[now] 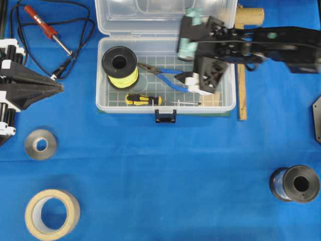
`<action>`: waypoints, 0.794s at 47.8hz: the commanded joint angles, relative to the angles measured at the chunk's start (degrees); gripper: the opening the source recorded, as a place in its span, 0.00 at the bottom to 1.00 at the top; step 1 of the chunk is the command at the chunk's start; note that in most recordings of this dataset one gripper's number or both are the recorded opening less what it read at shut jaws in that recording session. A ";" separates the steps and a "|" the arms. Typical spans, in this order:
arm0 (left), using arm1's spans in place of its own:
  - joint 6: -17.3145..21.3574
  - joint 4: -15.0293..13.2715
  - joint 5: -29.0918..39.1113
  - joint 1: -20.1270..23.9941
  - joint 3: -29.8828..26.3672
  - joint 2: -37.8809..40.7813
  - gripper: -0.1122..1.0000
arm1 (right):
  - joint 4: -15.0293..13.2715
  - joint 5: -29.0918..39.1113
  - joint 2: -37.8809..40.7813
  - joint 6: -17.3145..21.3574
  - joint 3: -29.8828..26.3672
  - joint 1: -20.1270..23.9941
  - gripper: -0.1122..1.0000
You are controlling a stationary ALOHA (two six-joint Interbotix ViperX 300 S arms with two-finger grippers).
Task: Pick the nipper from the toolbox among several items.
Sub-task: 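Move the right gripper over the blue-handled pliers in the toolbox, then close the right gripper on the blue pliers handles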
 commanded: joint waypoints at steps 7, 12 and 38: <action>-0.09 -0.18 -0.53 0.00 -0.26 0.44 0.10 | -0.09 0.79 5.80 -0.09 -4.13 -1.32 0.88; -0.09 -0.18 -0.44 0.00 0.00 0.44 0.10 | -0.09 0.62 8.17 -0.09 -4.83 -2.29 0.88; 0.00 -0.09 -0.18 0.00 0.35 0.35 0.10 | -0.09 0.97 16.08 -3.78 -7.03 -1.49 0.52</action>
